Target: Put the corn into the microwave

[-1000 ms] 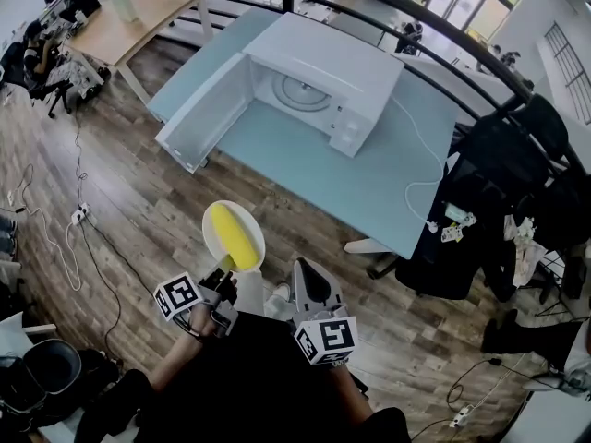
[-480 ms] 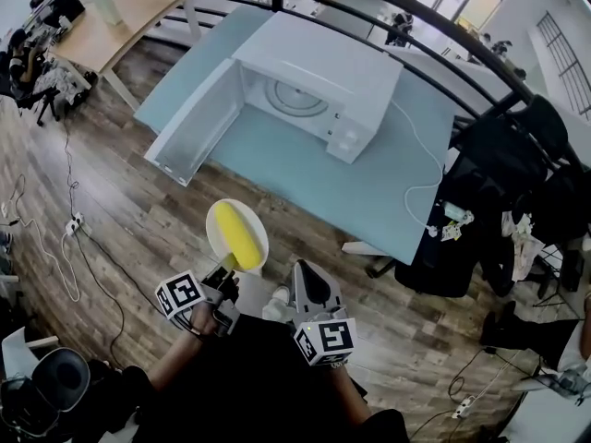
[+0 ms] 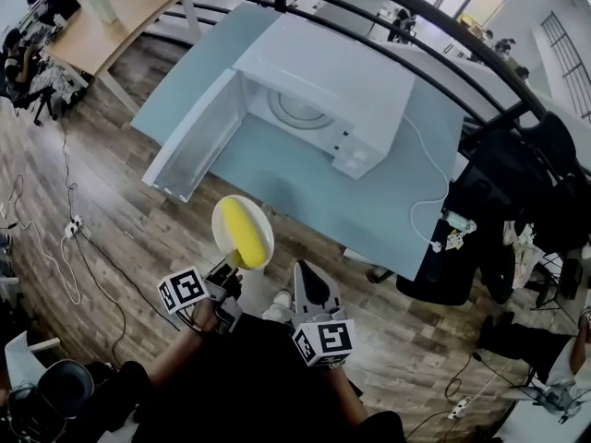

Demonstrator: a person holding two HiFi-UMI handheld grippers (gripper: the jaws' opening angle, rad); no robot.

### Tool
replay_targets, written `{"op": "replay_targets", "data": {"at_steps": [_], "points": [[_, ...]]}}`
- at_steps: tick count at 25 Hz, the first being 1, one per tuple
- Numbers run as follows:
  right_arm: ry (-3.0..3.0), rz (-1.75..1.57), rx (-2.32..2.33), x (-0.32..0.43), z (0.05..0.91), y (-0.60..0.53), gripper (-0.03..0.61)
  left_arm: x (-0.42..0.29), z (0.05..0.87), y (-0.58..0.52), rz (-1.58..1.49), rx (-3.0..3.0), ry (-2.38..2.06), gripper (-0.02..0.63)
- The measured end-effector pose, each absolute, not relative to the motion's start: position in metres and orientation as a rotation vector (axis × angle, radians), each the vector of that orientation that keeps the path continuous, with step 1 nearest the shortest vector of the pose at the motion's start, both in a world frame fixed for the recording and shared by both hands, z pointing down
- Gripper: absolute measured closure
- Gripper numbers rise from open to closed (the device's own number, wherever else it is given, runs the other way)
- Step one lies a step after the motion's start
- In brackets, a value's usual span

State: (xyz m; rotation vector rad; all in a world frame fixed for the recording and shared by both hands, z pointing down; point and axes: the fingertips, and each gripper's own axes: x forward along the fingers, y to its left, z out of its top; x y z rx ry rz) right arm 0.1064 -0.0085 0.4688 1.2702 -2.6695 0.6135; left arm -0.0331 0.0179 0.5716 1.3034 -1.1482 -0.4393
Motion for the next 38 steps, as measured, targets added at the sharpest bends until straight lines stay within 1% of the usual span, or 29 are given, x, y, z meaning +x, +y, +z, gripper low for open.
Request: {"op": "replay_targets", "data": {"at_steps": [21, 38], "points": [[-2.534, 0.631, 1.521, 0.081, 0.455, -0.092, 0.569, -0.054, 0.579, -0.104, -0.250, 1.394, -1.014, 0.598], [-2.424, 0.640, 1.686, 0.054, 0.469, -0.128, 0.569, -0.048, 0.619, -0.174, -0.139, 1.423, -0.904, 0.597]]}}
